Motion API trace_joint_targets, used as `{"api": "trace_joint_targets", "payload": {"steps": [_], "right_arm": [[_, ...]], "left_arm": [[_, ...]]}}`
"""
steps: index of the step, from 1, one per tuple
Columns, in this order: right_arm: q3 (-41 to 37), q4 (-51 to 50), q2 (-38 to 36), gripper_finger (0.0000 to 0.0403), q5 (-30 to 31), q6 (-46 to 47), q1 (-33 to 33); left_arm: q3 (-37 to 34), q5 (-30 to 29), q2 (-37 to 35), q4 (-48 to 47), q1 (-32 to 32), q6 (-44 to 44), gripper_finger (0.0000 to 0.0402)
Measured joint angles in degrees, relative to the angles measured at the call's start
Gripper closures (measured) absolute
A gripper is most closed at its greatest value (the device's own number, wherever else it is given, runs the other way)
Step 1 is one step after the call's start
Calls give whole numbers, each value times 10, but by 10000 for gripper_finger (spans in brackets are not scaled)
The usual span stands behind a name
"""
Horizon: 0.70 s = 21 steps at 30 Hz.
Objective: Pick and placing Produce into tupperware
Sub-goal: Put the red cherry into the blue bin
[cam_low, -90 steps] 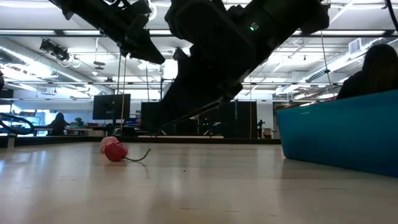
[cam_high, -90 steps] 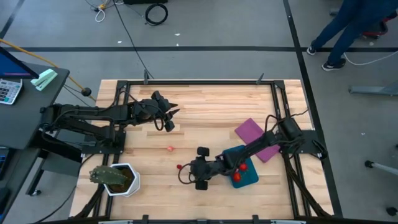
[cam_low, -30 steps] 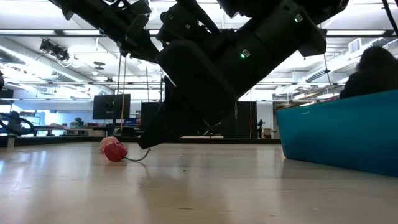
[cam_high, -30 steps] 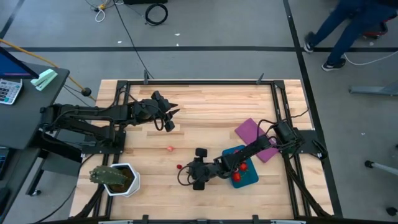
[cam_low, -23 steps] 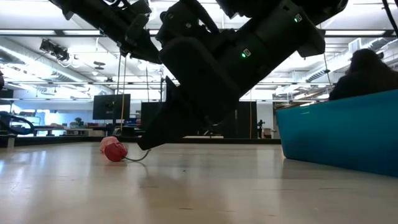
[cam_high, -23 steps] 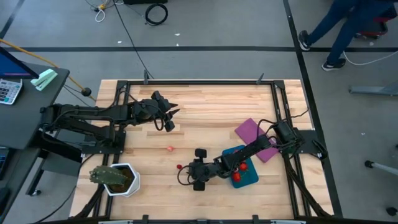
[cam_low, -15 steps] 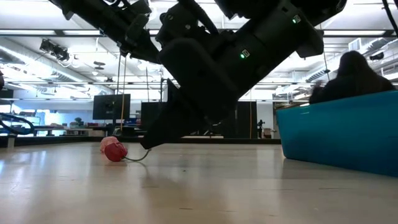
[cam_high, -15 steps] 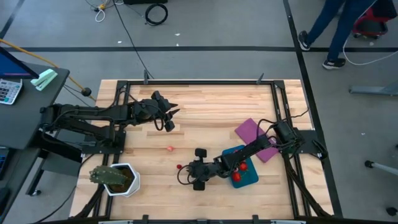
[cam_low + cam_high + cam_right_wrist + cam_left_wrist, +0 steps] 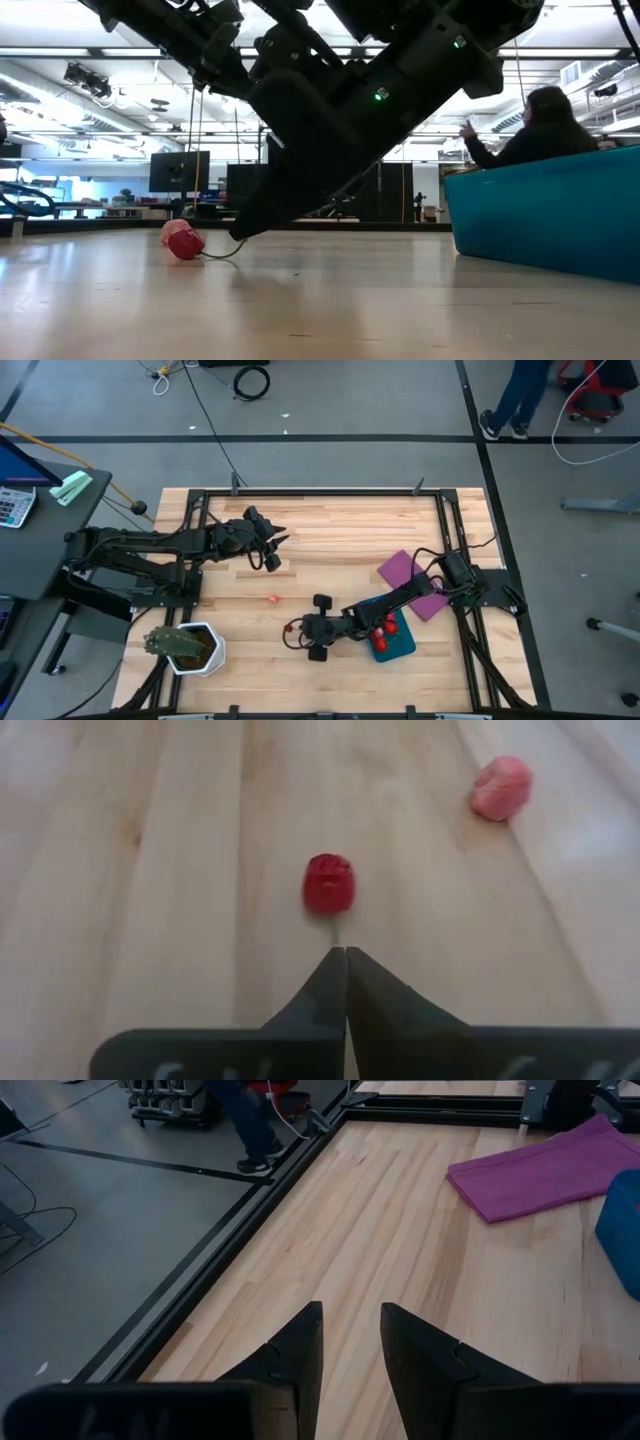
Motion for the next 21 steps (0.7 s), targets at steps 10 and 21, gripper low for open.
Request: {"api": "trace_joint_targets", "payload": {"steps": [10, 21], "right_arm": [[0, 0, 0, 287, -26, -17, -1], [0, 0, 0, 204, -29, 61, -1]], "left_arm": [[0, 0, 0, 0, 0, 0, 292], [0, 0, 0, 0, 0, 0, 292]]}}
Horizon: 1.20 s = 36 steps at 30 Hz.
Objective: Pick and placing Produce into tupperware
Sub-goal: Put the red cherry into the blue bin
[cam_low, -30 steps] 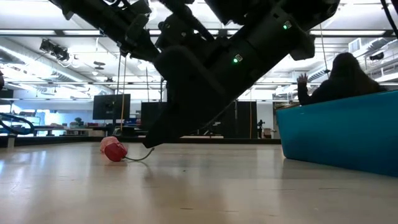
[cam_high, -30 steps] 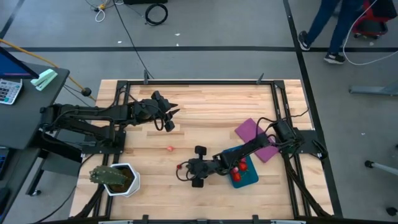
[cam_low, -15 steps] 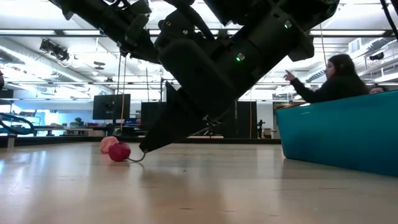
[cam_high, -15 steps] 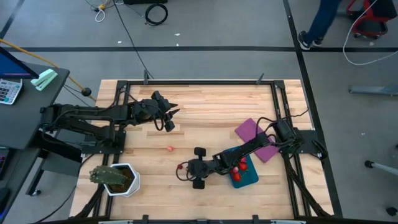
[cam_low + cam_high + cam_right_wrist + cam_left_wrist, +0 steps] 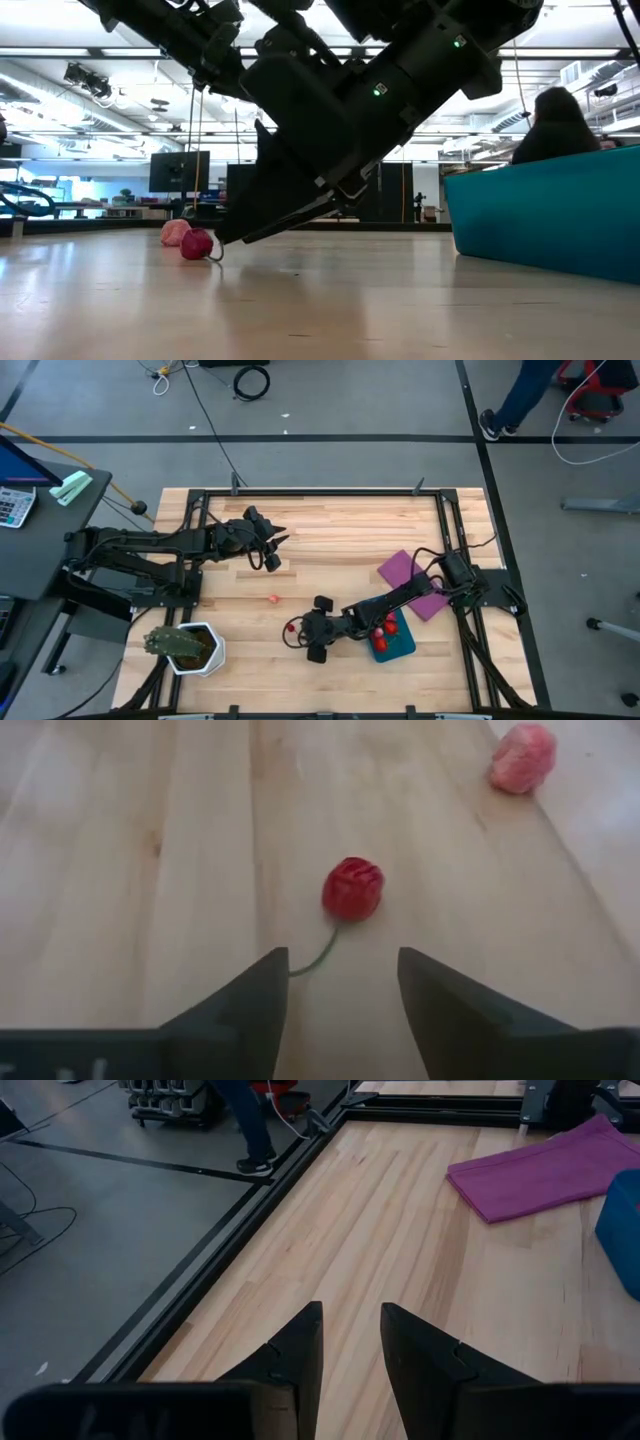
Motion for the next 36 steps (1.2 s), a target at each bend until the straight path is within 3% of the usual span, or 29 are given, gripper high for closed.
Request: {"api": "trace_joint_targets", "payload": {"steps": [11, 21, 36], "right_arm": [[0, 29, -1, 225, 36, -15, 9], [0, 44, -1, 231, 9, 43, 14], [0, 66, 7, 231, 17, -7, 22]], "left_arm": [[0, 0, 0, 0, 0, 0, 292], [0, 0, 0, 0, 0, 0, 292], [0, 0, 0, 0, 0, 0, 292]]}}
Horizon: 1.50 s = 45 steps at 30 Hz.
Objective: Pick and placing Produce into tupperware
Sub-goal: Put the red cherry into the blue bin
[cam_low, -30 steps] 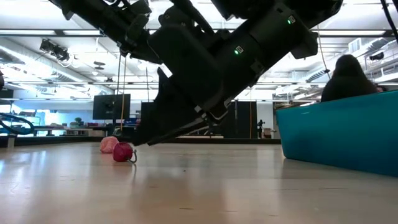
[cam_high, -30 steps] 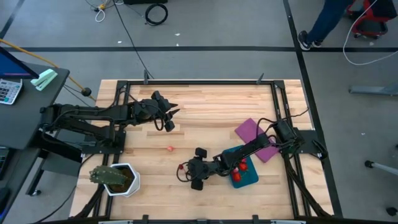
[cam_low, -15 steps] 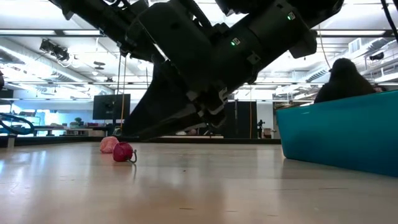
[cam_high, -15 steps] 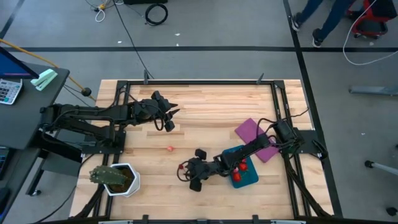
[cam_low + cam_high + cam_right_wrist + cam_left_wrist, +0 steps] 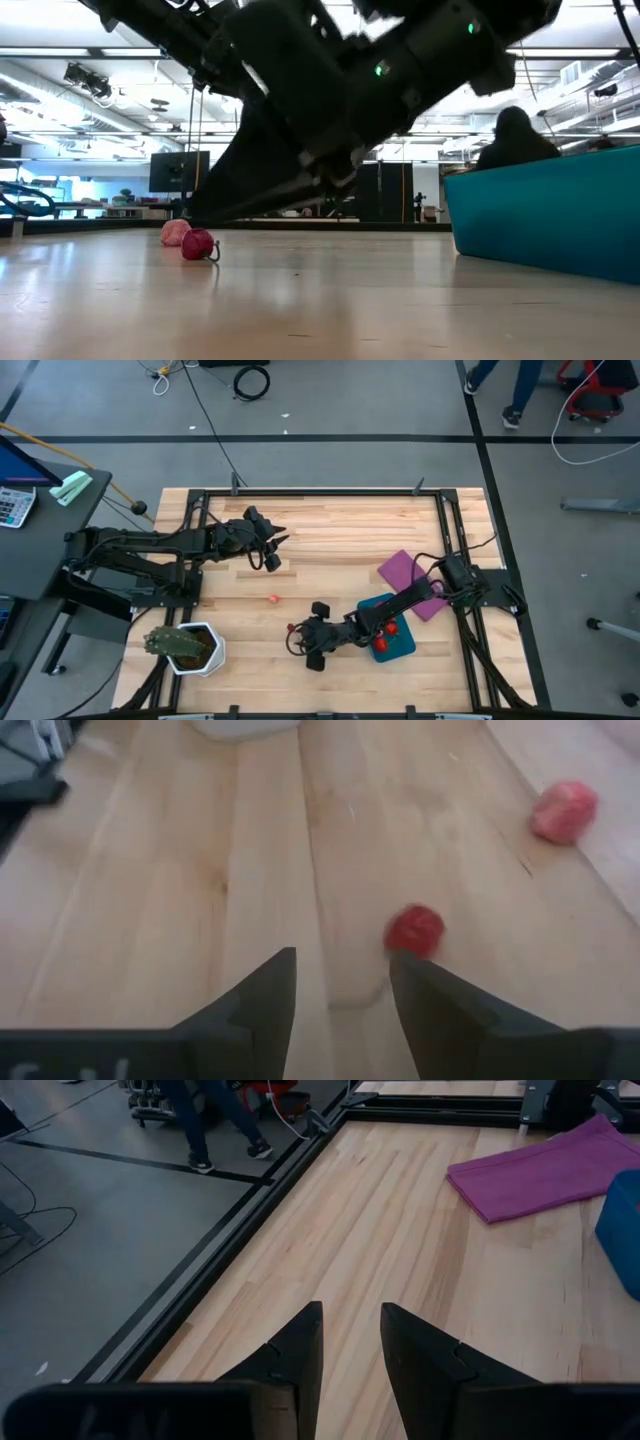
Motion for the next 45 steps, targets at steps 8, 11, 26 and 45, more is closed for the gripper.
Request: {"api": "trace_joint_targets", "payload": {"steps": [8, 11, 26, 45], "right_arm": [[21, 45, 43, 231, -28, -9, -7], [22, 34, 42, 231, -27, -6, -8], [23, -23, 39, 253, 21, -42, -7], [24, -62, 38, 394, 59, -54, -4]], "left_arm": [[0, 0, 0, 0, 0, -1, 292], [0, 0, 0, -1, -2, -8, 292], [0, 0, 0, -2, -2, -16, 292], [0, 0, 0, -3, -2, -15, 292]]}}
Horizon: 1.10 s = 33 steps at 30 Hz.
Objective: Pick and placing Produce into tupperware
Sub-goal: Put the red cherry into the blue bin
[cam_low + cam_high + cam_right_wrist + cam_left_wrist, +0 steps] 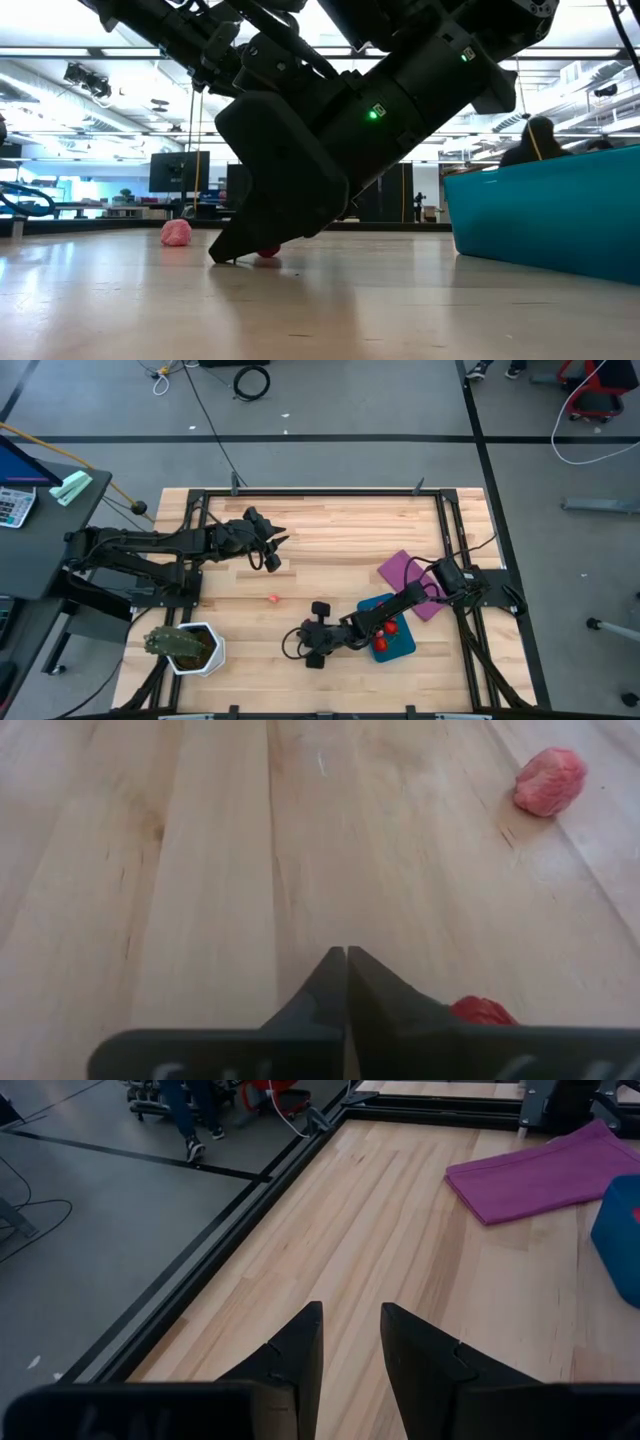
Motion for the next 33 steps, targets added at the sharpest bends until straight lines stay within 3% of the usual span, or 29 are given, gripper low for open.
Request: {"api": "trace_joint_targets", "payload": {"steps": [5, 9, 20, 25, 33], "right_arm": [[0, 0, -2, 398, 3, -1, 0], [-4, -9, -17, 399, 45, -29, 1], [-2, -68, -125, 401, 88, -44, 1], [-1, -215, -168, 401, 114, 42, 7], [-5, -487, -225, 402, 116, 289, 46]], "left_arm": [[0, 0, 0, 0, 0, 0, 292], [0, 0, 0, -1, 0, 0, 292], [0, 0, 0, -3, 0, 0, 292], [0, 0, 0, -3, 0, 0, 292], [0, 0, 0, -4, 0, 0, 292]]}}
